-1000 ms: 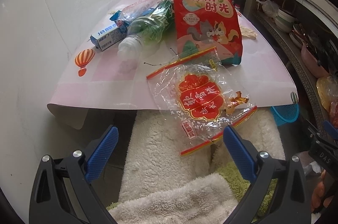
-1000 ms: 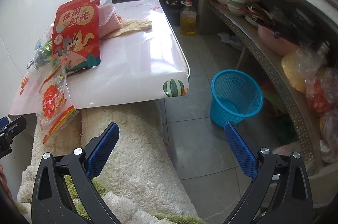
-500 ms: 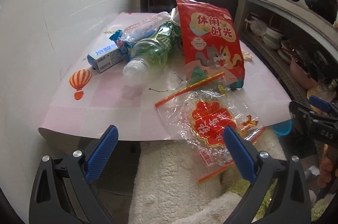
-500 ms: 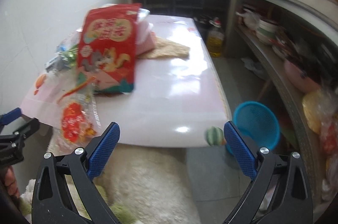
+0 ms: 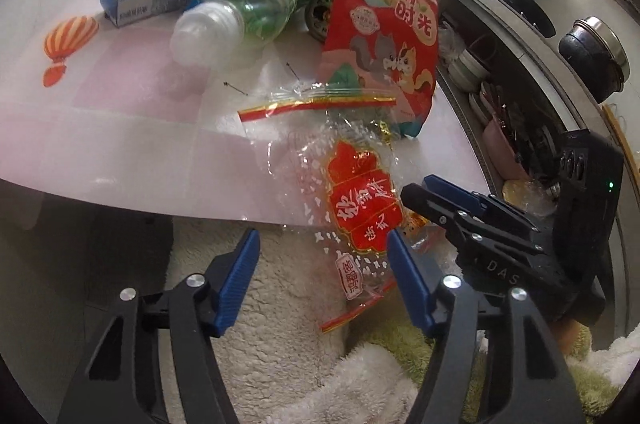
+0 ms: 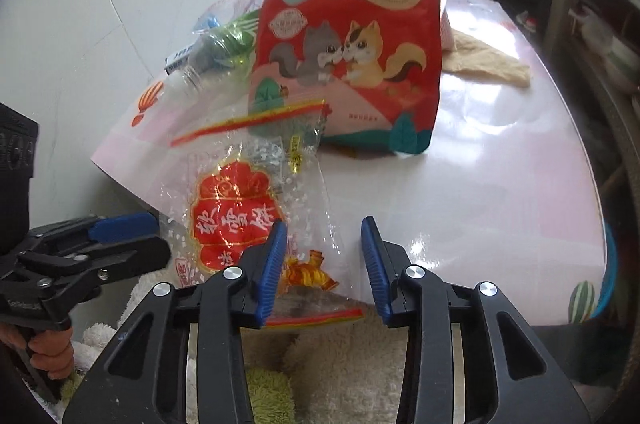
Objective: Collect trash
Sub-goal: 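Grasp the clear red-printed snack wrapper with the left gripper, then lift the wrapper with the left gripper while the right gripper pinches a clear wrapper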
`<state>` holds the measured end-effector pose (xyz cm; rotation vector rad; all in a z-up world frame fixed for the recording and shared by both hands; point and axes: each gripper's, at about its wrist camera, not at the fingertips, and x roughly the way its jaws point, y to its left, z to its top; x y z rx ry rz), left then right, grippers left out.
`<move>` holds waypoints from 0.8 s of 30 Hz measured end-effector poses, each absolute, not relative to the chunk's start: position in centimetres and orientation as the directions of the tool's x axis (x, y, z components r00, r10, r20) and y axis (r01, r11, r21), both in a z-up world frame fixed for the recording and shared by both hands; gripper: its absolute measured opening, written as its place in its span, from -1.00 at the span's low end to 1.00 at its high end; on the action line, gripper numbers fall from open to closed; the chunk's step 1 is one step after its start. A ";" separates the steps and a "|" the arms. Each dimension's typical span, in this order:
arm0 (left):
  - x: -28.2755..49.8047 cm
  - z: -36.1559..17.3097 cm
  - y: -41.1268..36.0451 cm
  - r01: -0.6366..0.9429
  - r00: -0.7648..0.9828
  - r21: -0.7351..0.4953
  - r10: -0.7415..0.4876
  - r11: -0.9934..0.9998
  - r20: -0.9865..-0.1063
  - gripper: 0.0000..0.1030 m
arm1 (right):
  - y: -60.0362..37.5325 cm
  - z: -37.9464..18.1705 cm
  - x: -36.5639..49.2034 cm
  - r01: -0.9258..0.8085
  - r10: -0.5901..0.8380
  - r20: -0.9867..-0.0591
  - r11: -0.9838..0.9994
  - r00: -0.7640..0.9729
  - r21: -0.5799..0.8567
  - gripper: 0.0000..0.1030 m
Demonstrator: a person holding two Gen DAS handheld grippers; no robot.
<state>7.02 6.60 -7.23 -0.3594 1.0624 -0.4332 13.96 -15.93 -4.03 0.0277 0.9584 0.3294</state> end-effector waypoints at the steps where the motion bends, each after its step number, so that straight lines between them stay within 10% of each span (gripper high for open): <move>1: 7.3 -7.6 6.5 0.159 0.401 -0.502 -0.520 0.850 -0.754 0.12 | -15.8 -4.1 14.0 -0.267 0.285 -0.799 0.950 0.530 0.162 -0.38; 24: 7.5 -6.7 7.2 0.141 0.456 -0.657 -0.637 0.741 -0.621 -0.97 | -17.4 -1.7 14.8 -0.323 0.373 -0.747 0.920 0.551 0.221 -0.32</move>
